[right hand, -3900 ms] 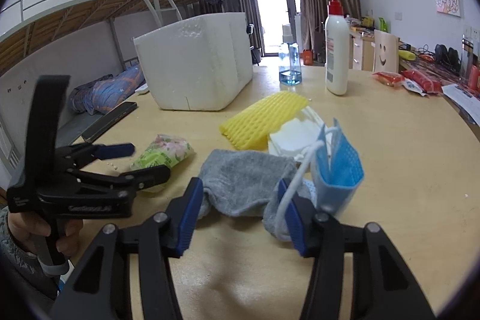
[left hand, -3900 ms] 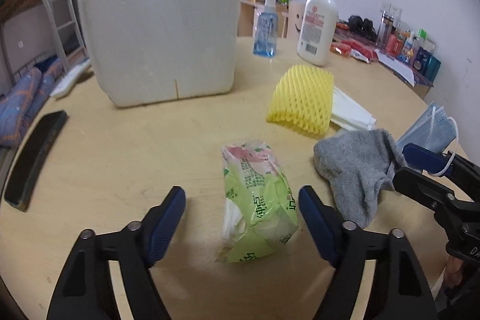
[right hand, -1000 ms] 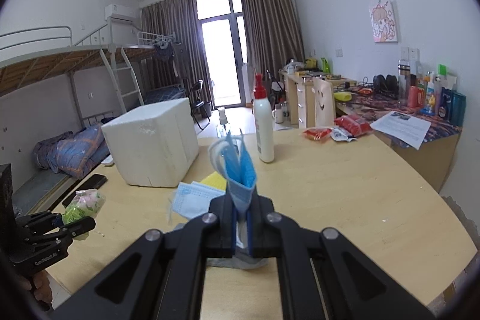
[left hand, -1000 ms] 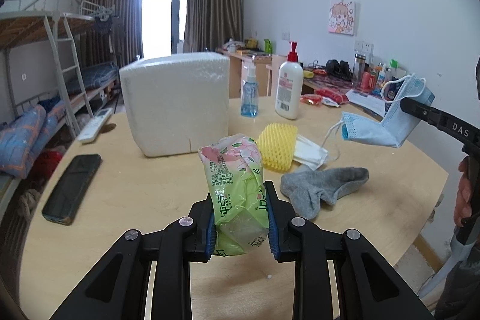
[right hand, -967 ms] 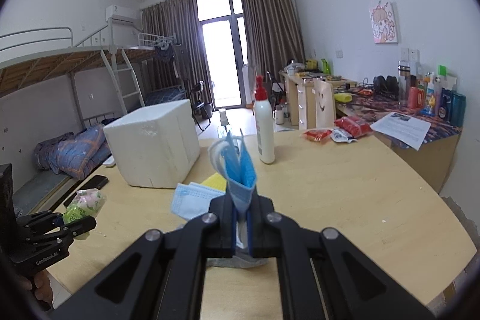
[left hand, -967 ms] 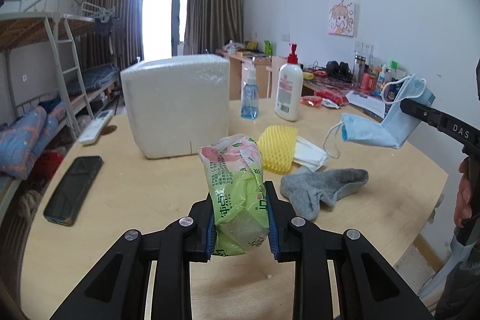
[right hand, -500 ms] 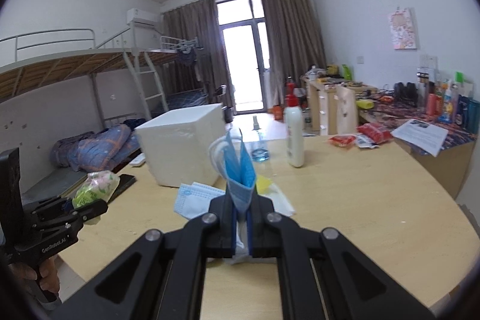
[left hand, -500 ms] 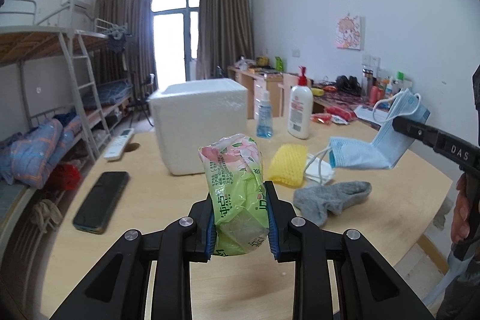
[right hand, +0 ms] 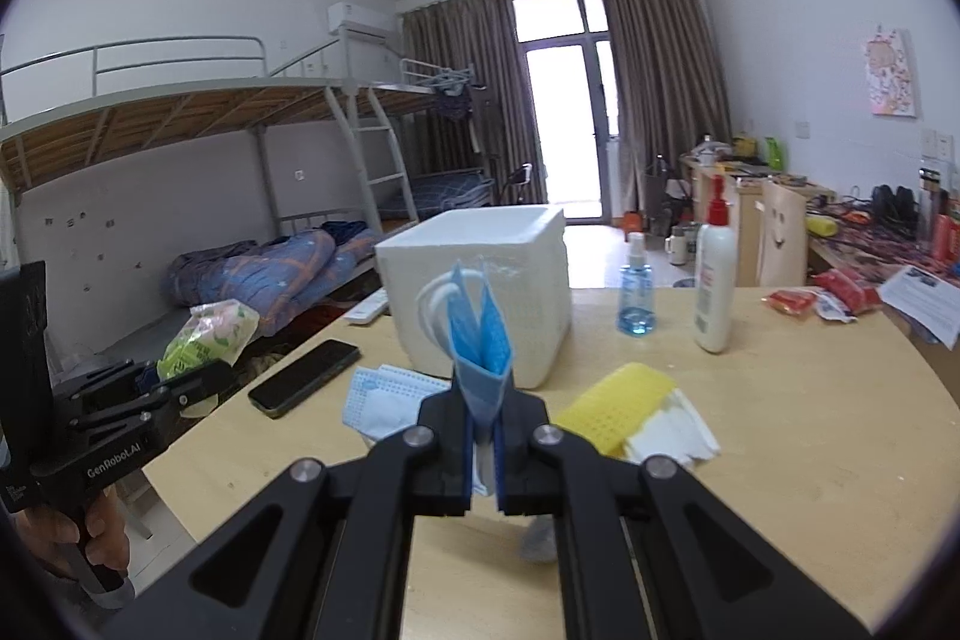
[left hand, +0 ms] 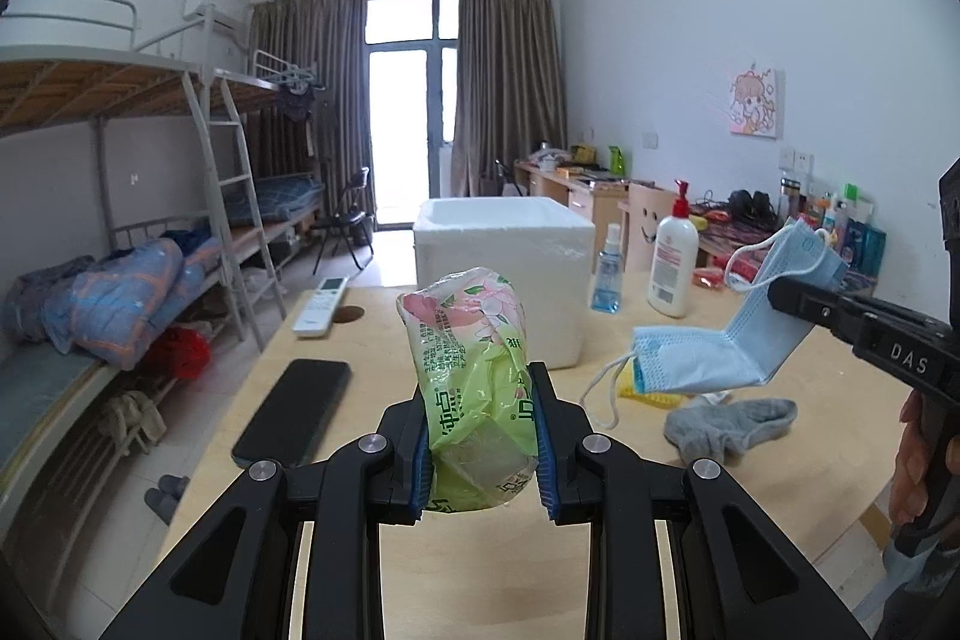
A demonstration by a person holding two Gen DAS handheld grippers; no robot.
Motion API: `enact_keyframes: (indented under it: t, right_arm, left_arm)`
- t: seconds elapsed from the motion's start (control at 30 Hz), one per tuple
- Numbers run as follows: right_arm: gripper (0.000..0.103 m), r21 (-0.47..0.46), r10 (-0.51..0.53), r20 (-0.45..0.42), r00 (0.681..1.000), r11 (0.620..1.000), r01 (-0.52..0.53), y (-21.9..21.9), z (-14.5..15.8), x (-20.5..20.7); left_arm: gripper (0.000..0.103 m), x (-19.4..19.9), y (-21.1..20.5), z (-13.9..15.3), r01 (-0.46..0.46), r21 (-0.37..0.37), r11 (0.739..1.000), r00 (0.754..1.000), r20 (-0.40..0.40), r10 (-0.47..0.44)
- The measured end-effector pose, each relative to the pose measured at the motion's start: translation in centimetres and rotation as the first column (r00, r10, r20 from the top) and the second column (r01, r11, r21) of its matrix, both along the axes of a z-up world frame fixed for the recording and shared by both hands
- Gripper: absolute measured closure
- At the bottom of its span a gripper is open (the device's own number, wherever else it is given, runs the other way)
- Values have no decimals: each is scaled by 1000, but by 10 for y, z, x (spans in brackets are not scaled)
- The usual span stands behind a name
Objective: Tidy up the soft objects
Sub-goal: 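Carry the green bag in the left tool while the right tool carries the mask to the foam box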
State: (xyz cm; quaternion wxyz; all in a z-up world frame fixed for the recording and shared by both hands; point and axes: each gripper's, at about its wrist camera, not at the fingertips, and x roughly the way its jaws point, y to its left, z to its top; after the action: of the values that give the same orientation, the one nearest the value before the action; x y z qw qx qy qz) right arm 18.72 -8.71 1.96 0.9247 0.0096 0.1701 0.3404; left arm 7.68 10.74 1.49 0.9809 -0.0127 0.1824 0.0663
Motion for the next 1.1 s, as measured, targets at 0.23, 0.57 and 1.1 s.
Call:
enact_keyframes:
  t: [0.23,0.57,1.1]
  right_arm:
    - [96,-6,23,4,1000,1000,-23,14,7,6]
    - [96,-24,33,38,999,999,-32,27,31,21]
    - [96,-49,12,80,997,999,-8,52,65,68]
  left_arm:
    - [74,8,6,10,-3,-1,1000,1000,12,3]
    - [74,28,9,39,3,7,1000,999,49,-3]
    - [74,80,25,74,38,9,999,997,64,-39]
